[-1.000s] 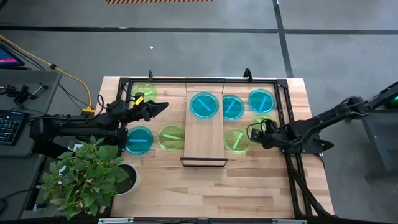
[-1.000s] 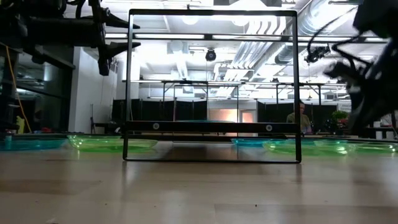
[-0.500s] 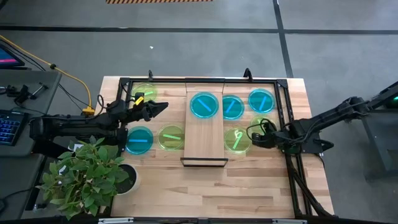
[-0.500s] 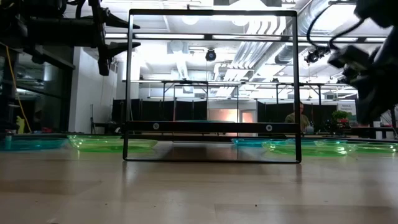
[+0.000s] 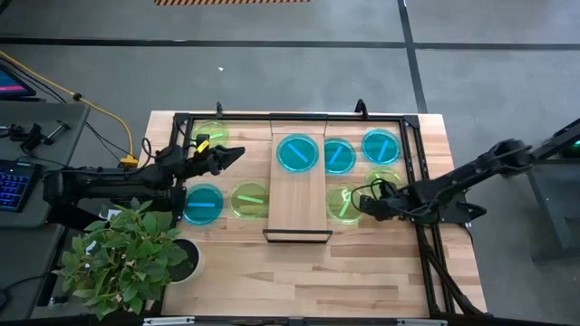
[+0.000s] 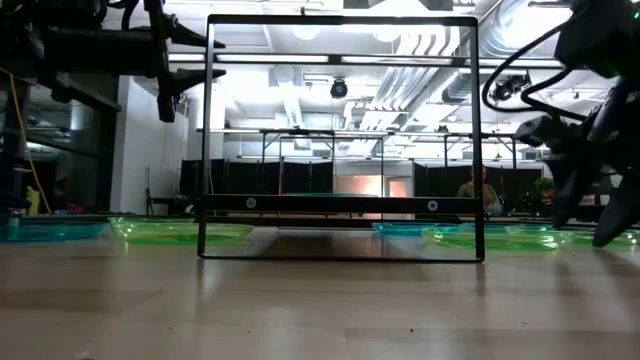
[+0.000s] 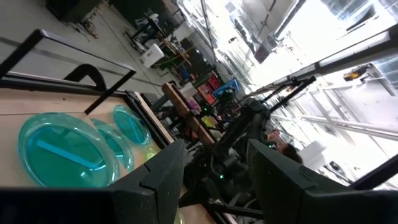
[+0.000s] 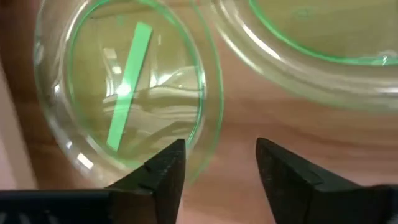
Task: Place and stack plates onto a shelf
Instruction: Put the green plate on the shelf
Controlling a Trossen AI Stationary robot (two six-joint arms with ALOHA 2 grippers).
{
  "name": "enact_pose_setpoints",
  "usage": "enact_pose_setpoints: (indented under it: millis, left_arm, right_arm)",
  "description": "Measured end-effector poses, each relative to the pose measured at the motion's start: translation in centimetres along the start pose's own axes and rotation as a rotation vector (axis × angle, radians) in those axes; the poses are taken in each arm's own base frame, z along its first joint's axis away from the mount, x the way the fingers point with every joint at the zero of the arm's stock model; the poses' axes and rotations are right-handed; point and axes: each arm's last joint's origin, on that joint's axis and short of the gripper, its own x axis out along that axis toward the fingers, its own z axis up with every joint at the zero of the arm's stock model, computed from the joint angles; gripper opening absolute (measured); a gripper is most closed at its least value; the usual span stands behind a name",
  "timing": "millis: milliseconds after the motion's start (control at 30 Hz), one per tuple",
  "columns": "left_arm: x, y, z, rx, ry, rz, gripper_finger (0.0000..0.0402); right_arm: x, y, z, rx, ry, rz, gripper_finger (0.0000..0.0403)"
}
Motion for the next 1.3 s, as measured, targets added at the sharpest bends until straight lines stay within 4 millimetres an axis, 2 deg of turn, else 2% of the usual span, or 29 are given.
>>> enact_pose_setpoints:
  millis: [500,633,767,833,967,1133,1300]
  left_arm:
    - [0.0,0.0,0.0,0.001,0.001,0.004,0.0165]
    - [0.0,0.1,-0.1,0.002,0.006,0.011,0.0165]
    - [0.0,0.2,-0.1,0.002,0.013,0.019,0.0165]
    - [0.0,0.2,-0.1,0.002,0.013,0.019,0.0165]
    - [0.0,0.2,-0.1,0.002,0.013,0.018,0.0165]
    - [0.0,0.2,-0.1,0.002,0.013,0.019,0.0165]
    - [0.0,0.2,-0.1,0.002,0.013,0.019,0.0165]
  right_arm:
    - [2.2,0.7,-0.4,0.206,-0.149,0.023,0.0177]
    - [2.4,0.4,-0.4,0.208,-0.166,-0.003,0.0126]
    - [2.6,0.2,-0.3,0.196,-0.181,-0.029,0.0028]
    - [2.6,0.1,-0.3,0.188,-0.183,-0.033,0.0012]
    - [2.0,0.0,-0.3,0.145,-0.172,-0.021,0.0003]
    - [-0.1,-0.3,0.3,0.067,-0.18,-0.068,0.0]
    - [-2.4,0.1,0.7,-0.012,-0.126,0.003,0.0]
